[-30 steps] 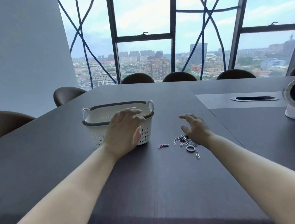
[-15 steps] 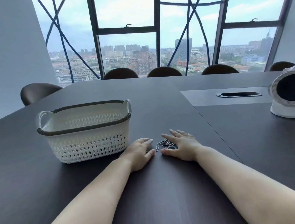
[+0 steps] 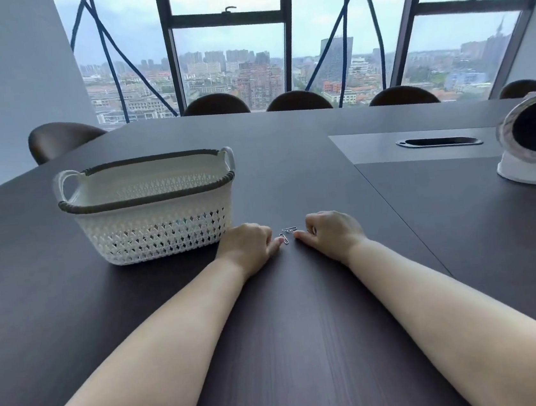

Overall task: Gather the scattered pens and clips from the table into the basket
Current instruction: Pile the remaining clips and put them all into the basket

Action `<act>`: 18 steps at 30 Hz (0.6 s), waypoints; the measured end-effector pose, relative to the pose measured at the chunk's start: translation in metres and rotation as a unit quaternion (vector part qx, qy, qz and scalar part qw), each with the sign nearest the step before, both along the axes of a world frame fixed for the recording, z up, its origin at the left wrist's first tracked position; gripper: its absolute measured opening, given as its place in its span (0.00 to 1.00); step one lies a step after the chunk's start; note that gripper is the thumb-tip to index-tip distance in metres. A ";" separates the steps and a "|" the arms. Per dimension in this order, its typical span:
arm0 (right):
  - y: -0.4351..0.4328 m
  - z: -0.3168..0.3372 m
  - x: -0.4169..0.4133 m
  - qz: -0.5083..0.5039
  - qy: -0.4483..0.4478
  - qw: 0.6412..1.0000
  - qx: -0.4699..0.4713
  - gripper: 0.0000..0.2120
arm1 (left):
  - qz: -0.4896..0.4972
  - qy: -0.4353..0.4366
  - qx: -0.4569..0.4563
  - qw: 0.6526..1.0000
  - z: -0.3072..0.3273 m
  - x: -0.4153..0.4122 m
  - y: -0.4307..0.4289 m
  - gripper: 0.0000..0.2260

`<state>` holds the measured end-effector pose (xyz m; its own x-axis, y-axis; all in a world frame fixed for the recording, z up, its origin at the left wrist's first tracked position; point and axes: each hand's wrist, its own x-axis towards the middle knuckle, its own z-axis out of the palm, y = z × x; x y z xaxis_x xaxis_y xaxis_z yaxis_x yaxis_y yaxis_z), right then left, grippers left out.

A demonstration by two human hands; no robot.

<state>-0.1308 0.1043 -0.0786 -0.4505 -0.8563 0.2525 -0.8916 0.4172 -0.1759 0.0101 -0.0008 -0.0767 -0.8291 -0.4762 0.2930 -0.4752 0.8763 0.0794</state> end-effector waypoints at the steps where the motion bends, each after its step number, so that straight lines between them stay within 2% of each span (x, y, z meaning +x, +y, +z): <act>1: 0.001 0.001 0.002 -0.007 0.002 1.000 0.007 0.17 | 0.006 -0.006 -0.014 1.000 0.001 0.001 0.002 0.19; 3: 0.003 0.003 0.007 -0.015 0.009 1.000 0.020 0.19 | 0.007 -0.011 -0.055 0.998 0.002 0.005 0.006 0.20; 5: 0.007 0.003 0.012 -0.024 0.008 1.000 0.012 0.18 | 0.001 0.020 -0.079 0.997 0.002 0.012 0.010 0.20; 7: 0.009 0.005 0.014 -0.043 -0.032 0.998 -0.038 0.19 | -0.006 0.093 -0.103 0.990 0.010 0.026 0.013 0.22; 10: 0.002 0.023 0.022 -0.040 -0.123 0.982 -0.140 0.22 | 0.010 0.211 -0.185 0.960 0.045 0.050 0.005 0.21; 13: -0.018 0.059 0.042 -0.006 -0.177 0.958 -0.224 0.22 | 0.033 0.272 -0.159 0.948 0.094 0.074 -0.013 0.20; 15: -0.035 0.086 0.055 0.014 -0.198 0.941 -0.274 0.23 | 0.085 0.299 -0.095 0.946 0.119 0.083 -0.036 0.18; 18: -0.059 0.122 0.075 0.052 -0.201 0.925 -0.317 0.25 | 0.130 0.268 0.016 0.955 0.130 0.091 -0.069 0.16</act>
<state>-0.0557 0.0455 0.0438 -0.5400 -0.6377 0.5493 -0.7307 0.0315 -0.6819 0.1014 -0.0694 0.0535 -0.4174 -0.6605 0.6242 -0.5593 0.7281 0.3964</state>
